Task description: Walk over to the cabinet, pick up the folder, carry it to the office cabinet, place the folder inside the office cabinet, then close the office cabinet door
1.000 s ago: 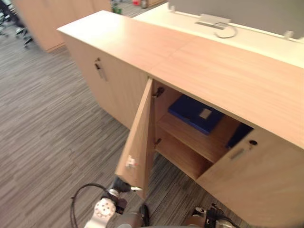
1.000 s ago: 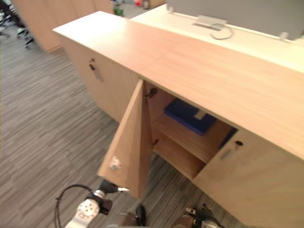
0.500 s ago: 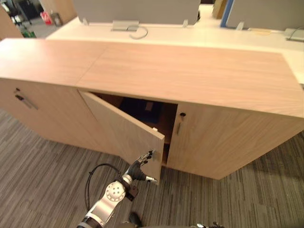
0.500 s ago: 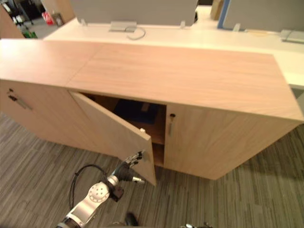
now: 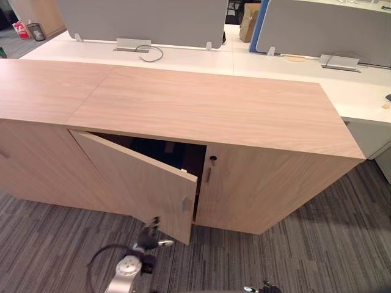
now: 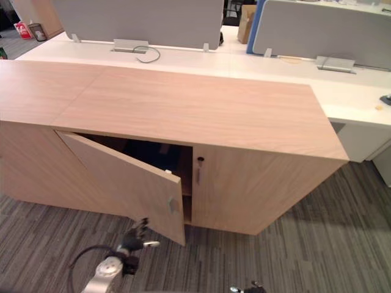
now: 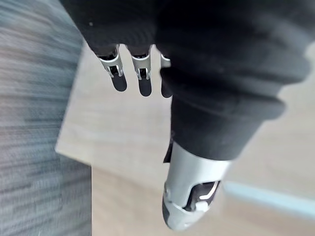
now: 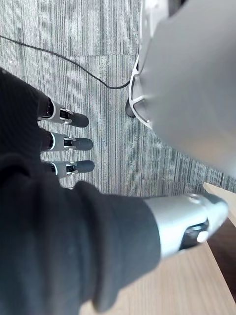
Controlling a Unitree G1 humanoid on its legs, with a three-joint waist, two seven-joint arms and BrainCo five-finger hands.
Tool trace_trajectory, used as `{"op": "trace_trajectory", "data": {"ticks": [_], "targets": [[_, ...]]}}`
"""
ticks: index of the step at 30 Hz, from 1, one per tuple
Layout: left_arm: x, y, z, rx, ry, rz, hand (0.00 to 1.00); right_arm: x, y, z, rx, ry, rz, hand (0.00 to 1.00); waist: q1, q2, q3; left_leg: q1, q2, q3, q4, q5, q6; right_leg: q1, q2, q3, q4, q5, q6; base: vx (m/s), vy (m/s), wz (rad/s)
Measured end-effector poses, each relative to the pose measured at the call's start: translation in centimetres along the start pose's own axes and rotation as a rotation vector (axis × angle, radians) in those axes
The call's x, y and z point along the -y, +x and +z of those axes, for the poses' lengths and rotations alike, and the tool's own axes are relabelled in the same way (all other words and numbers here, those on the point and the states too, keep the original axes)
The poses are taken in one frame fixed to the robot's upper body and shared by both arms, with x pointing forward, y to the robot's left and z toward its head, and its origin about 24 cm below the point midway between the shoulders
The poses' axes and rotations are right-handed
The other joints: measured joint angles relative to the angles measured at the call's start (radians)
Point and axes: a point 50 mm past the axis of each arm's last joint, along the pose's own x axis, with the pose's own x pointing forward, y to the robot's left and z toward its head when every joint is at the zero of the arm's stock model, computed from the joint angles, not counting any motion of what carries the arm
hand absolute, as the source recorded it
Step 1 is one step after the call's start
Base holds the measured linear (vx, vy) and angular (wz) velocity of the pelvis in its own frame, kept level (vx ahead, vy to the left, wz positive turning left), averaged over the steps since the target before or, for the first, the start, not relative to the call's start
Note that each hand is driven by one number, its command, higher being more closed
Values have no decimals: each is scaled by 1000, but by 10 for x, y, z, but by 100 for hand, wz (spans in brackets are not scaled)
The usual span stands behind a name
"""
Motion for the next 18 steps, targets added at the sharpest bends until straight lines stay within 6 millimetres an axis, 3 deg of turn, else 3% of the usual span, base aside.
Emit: {"op": "trace_trajectory", "data": {"ticks": [4,6,7,11,13,17,18], "targets": [[-38,-17,-33,-108,-161,283,0,-1,0,3,17,37,-10,0,23,0,9,34,-6,-2,-49,28,-7,19,10,0,-6,-14,-19,-15,-17,2],[-55,-35,-67,-247,-240,433,0,-4,0,10,57,65,-9,0,28,-5,12,48,-10,-3,-67,39,-12,28,14,5,-10,-30,-29,-41,-22,2],[-57,-40,-75,-282,-254,461,0,-6,0,12,67,68,-5,0,30,-8,13,49,-11,-4,-69,42,-11,28,13,8,-11,-34,-24,-40,-28,0],[-47,-76,-124,-501,-368,558,0,-14,-1,16,78,91,17,0,54,-11,17,62,-10,-3,-68,46,-11,41,14,22,-11,-45,-8,0,0,0],[-41,-88,-136,-558,-407,578,0,-21,-1,18,82,98,33,0,60,-19,26,57,3,-4,-24,29,-14,52,15,25,-11,-52,-6,-10,-50,-1],[-37,-90,-139,-566,-486,607,0,-32,-2,21,84,108,61,0,78,-16,53,-53,109,-63,271,-92,1,63,44,36,-6,-56,0,-46,-150,-3],[-36,-87,-137,-557,-488,601,0,-31,-2,21,81,107,60,0,87,-10,63,-95,139,-124,356,-110,4,62,59,46,-3,-56,0,-45,-91,-10]]}}
